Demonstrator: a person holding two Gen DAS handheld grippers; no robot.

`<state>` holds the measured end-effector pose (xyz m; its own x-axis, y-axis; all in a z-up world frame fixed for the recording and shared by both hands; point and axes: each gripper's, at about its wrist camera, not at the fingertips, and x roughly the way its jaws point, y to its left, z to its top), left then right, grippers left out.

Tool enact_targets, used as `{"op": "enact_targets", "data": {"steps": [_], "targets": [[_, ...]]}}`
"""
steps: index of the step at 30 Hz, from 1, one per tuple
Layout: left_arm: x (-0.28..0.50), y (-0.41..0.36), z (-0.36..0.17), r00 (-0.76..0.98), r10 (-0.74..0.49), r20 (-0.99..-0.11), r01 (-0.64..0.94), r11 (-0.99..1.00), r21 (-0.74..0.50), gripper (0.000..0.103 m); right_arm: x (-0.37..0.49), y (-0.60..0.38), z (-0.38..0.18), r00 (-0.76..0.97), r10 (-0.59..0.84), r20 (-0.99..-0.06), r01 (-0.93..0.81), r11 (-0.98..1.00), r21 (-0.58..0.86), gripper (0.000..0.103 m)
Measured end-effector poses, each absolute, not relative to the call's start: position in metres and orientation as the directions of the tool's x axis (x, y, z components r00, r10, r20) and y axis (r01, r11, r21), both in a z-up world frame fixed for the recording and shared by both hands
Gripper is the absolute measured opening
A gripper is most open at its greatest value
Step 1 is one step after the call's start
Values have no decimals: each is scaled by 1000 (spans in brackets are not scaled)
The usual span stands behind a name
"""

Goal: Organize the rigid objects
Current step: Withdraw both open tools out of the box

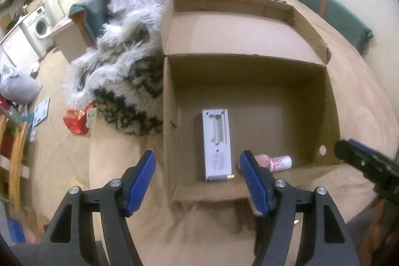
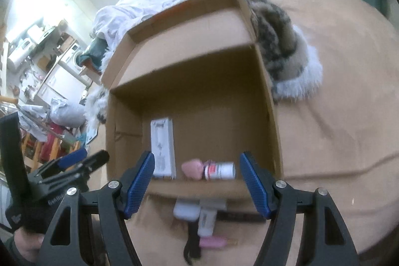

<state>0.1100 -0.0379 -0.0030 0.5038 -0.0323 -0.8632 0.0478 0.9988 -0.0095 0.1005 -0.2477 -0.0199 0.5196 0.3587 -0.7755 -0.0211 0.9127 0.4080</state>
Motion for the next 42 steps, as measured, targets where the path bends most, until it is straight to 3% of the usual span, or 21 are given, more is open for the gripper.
{"op": "enact_targets", "data": {"steps": [6, 9, 13, 17, 21, 29, 33, 42], "targets": [[87, -20, -14, 448, -32, -893, 2, 999, -35, 68, 72, -247, -24, 503, 368, -782, -22, 910, 414, 75], [74, -10, -20, 431, -37, -902, -39, 997, -60, 68, 61, -250, -35, 477, 377, -794, -5, 904, 427, 80], [63, 0, -33, 419, -42, -907, -85, 993, -85, 68, 54, -258, -49, 455, 358, -815, 51, 903, 426, 103], [60, 9, -46, 397, 11, -918, -137, 989, -48, 68, 55, -275, -64, 418, 359, -835, 129, 886, 446, 103], [60, 19, -52, 371, -15, -928, -183, 979, -88, 68, 58, -282, -76, 393, 381, -837, 190, 857, 479, 103], [59, 13, -55, 344, -34, -938, -165, 982, -96, 68, 79, -263, -102, 269, 383, -884, 170, 884, 434, 103], [61, 10, -58, 335, -48, -941, -163, 981, -108, 68, 101, -252, -120, 196, 415, -888, 163, 880, 447, 87], [67, 6, -68, 300, -58, -952, -157, 982, -109, 68, 135, -227, -166, 97, 361, -928, 162, 914, 373, 87]]}}
